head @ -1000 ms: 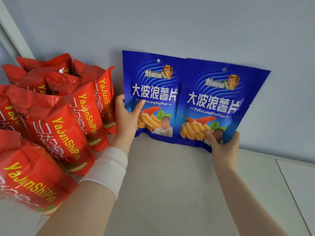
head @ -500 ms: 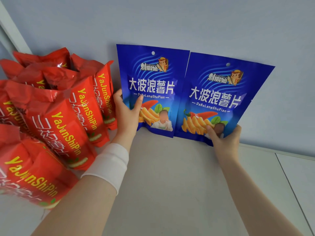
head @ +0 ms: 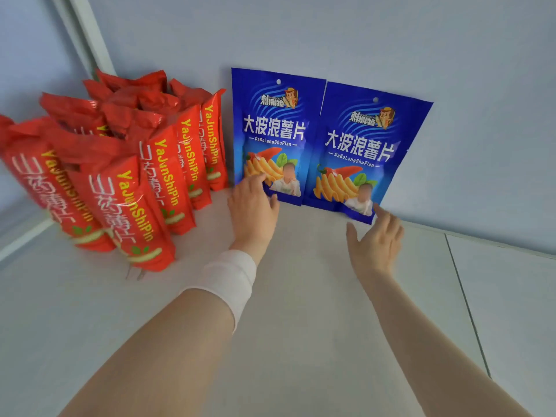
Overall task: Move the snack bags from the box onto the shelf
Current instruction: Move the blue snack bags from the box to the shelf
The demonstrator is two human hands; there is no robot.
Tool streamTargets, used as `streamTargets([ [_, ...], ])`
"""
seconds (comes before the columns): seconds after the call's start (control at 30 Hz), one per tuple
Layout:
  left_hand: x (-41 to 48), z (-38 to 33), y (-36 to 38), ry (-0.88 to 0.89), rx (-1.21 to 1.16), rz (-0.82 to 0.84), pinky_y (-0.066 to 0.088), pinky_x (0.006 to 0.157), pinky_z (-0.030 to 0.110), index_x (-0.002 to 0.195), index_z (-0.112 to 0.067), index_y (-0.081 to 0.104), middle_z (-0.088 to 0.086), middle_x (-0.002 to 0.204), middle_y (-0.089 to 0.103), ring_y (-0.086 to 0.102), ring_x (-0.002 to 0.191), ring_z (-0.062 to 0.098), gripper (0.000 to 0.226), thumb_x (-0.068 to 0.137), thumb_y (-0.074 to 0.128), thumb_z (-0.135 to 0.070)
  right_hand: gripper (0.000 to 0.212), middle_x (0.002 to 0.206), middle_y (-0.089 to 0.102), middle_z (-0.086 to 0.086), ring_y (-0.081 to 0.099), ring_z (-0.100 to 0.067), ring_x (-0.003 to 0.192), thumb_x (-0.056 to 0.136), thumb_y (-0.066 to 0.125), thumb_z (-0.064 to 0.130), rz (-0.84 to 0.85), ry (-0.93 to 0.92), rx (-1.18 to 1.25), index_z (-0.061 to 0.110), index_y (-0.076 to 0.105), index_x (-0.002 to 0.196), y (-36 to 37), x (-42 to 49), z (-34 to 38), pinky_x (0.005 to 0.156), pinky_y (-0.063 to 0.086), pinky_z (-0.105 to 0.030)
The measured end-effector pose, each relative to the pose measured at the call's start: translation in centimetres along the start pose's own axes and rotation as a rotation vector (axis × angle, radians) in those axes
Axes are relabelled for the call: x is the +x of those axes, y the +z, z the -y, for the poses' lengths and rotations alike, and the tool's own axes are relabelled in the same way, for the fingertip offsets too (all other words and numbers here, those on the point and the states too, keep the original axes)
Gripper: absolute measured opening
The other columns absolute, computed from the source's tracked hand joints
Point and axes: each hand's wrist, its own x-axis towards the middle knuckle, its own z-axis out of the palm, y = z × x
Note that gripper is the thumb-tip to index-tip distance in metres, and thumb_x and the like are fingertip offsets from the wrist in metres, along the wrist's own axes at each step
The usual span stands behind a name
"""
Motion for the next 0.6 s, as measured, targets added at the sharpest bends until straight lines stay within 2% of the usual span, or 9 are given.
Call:
streamTargets([
  [0.1,-4.8,-0.4,-4.1,0.180,0.324,0.090,0.044,0.080,0.036,0.110,-0.015,0.061,0.007,0.103,0.065,0.060,0.098,0.027,0.032,0.080,0.067,-0.022,0.058,0.146,0.033,-0.009,0.025,-0.029,0.135,0.093,0.049,0.035,0.269,-0.213,-0.291,0.012,0.029,0.143,-2.6,-4.4,0.8,0.108,0.023,-0.039],
  [0.2,-10.7,-0.2,-9.1,0.216,0.496,0.245,0.036,0.091,0.036,0.124,-0.015,0.050,0.007,0.119,0.057,0.050,0.114,0.028,0.035,0.091,0.051,-0.025,0.059,0.153,0.022,-0.006,0.012,-0.027,0.143,0.097,0.038,0.038,0.397,-0.385,-0.396,0.015,0.019,0.147,-5.0,-9.8,1.4,0.114,0.014,-0.037],
  [0.33,-19.4,1.1,-17.3,0.167,0.663,0.285,0.034,0.094,0.036,0.125,-0.014,0.049,0.008,0.121,0.054,0.048,0.117,0.028,0.034,0.092,0.047,-0.022,0.058,0.154,0.018,-0.007,0.007,-0.028,0.144,0.098,0.033,0.039,0.490,-0.584,-0.474,0.014,0.016,0.148,-8.3,-18.4,3.3,0.117,0.010,-0.039],
  [0.4,-23.7,2.4,-21.5,0.139,0.724,0.279,0.038,0.091,0.036,0.120,-0.013,0.055,0.009,0.115,0.058,0.053,0.110,0.029,0.034,0.088,0.055,-0.024,0.058,0.153,0.020,-0.008,0.008,-0.028,0.144,0.098,0.033,0.039,0.522,-0.651,-0.450,0.013,0.017,0.147,-9.7,-22.9,4.5,0.117,0.010,-0.040],
  [0.47,-28.0,4.2,-25.7,0.117,0.782,0.203,0.043,0.085,0.035,0.111,-0.012,0.062,0.009,0.104,0.062,0.059,0.099,0.029,0.032,0.082,0.064,-0.025,0.058,0.154,0.020,-0.008,0.008,-0.029,0.144,0.098,0.031,0.039,0.548,-0.730,-0.434,0.013,0.017,0.147,-10.9,-27.4,6.0,0.118,0.010,-0.040],
  [0.6,-37.3,9.1,-32.8,-0.094,0.772,0.311,0.035,0.097,0.036,0.125,-0.013,0.051,0.007,0.122,0.055,0.050,0.115,0.028,0.033,0.095,0.045,-0.023,0.058,0.154,0.019,-0.007,0.008,-0.028,0.144,0.098,0.029,0.041,0.578,-0.908,-0.427,0.014,0.016,0.148,-12.3,-37.1,9.2,0.117,0.010,-0.041],
])
